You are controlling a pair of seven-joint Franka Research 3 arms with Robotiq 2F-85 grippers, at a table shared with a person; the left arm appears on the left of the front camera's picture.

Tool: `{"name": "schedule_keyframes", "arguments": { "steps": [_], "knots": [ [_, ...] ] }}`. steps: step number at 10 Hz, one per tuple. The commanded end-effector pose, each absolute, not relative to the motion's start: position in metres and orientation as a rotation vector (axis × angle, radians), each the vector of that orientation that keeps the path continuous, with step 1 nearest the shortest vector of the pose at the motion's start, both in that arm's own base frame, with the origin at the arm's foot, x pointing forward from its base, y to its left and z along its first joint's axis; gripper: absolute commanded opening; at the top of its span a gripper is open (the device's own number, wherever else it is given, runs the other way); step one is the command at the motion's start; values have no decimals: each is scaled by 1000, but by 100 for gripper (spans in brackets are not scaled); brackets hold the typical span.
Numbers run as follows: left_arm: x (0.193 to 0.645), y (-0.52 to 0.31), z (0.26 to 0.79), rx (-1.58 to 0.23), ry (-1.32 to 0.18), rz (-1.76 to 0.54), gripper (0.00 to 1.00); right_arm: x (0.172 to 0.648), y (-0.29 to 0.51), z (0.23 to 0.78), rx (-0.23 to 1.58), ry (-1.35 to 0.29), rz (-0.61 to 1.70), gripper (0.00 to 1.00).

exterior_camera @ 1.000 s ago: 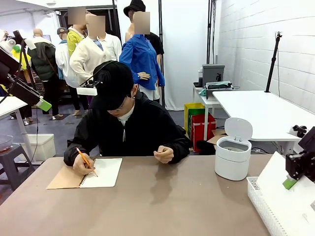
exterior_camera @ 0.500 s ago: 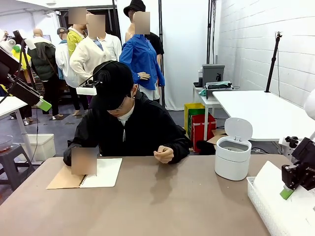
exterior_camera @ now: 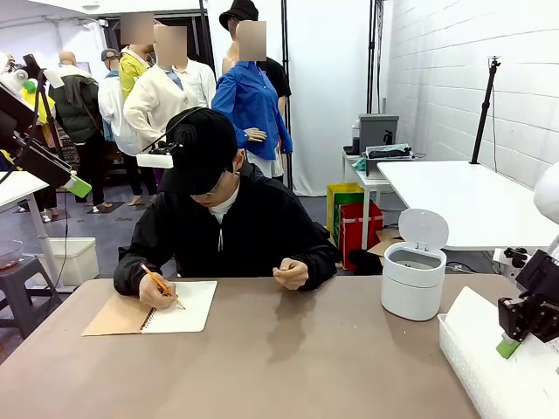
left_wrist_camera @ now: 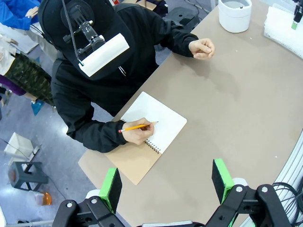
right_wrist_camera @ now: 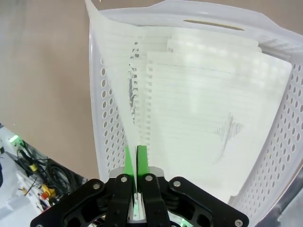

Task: Sort the paper based on its condition.
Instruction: If a person hands you a paper, place it in the Organizing basket , and if it's crumpled, put it in the Trash can.

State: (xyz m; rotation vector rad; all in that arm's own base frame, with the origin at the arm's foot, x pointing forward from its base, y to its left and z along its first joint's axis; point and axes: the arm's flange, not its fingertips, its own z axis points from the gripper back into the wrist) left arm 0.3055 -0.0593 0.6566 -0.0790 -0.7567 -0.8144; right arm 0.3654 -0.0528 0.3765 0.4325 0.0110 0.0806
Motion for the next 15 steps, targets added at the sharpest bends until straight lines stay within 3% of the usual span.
{"name": "schedule_keyframes", "arguments": {
  "steps": [1, 4, 12, 15],
  "knots": [
    [305, -59, 657, -80, -757, -815, 100, 324, -39, 355, 421, -6, 73, 40],
    [305, -59, 657, -80, -757, -815, 100, 316, -45, 368, 331, -20, 53, 97],
    [305, -59, 657, -80, -757, -815, 100, 303, -51, 434, 138, -174, 80, 100],
    [305, -59, 657, -80, -757, -815, 100, 301, -37, 449, 179, -192, 163, 100]
  ]
}}
